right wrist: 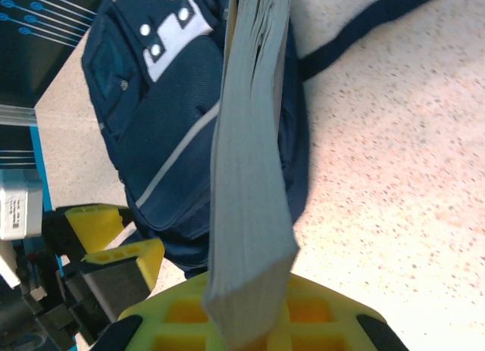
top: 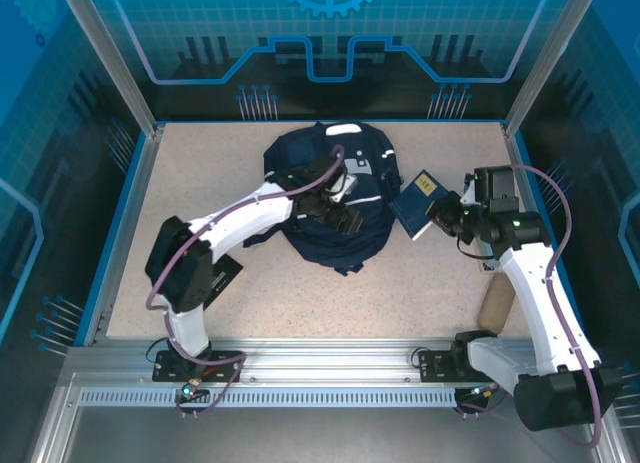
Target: Pack books, pencil case, and school supplies into a backpack
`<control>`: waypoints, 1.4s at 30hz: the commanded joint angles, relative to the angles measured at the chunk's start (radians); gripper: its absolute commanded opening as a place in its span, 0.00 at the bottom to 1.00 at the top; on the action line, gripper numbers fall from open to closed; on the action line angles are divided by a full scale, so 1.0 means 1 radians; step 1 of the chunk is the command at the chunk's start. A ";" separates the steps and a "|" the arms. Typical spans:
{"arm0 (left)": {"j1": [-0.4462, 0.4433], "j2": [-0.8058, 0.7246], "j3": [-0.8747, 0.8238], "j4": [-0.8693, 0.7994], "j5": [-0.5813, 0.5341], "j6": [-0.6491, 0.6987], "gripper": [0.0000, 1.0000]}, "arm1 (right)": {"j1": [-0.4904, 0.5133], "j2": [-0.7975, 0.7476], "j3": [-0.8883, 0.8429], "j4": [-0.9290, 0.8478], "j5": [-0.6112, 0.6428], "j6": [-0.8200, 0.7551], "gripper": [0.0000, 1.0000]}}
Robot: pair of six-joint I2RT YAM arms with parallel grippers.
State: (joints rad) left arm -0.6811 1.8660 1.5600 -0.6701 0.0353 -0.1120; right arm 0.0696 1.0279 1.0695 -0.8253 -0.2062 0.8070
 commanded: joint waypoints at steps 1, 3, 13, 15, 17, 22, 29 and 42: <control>-0.023 0.077 0.101 -0.173 -0.095 0.164 0.77 | -0.025 -0.064 -0.030 -0.028 -0.046 0.018 0.05; -0.027 0.118 0.140 -0.202 -0.128 0.180 0.76 | -0.025 -0.099 -0.047 -0.031 -0.043 0.030 0.05; -0.032 0.234 0.225 -0.238 -0.206 0.263 0.71 | -0.026 -0.224 -0.137 -0.043 -0.048 0.115 0.05; -0.032 0.254 0.237 -0.238 -0.227 0.271 0.69 | -0.025 -0.230 -0.146 -0.029 -0.057 0.119 0.06; -0.033 0.270 0.245 -0.230 -0.259 0.273 0.66 | -0.026 -0.225 -0.152 -0.005 -0.073 0.118 0.06; -0.032 0.306 0.270 -0.209 -0.306 0.291 0.61 | -0.026 -0.181 -0.150 0.037 -0.089 0.114 0.06; -0.035 0.321 0.324 -0.238 -0.361 0.275 0.30 | -0.025 -0.138 -0.155 0.066 -0.108 0.110 0.07; -0.036 0.092 0.262 -0.100 -0.454 0.221 0.00 | -0.016 -0.127 -0.052 -0.039 -0.116 0.075 0.07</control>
State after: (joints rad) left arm -0.7231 2.0678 1.8236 -0.8543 -0.3393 0.1562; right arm 0.0578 0.9276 0.9524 -0.8207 -0.3065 0.9108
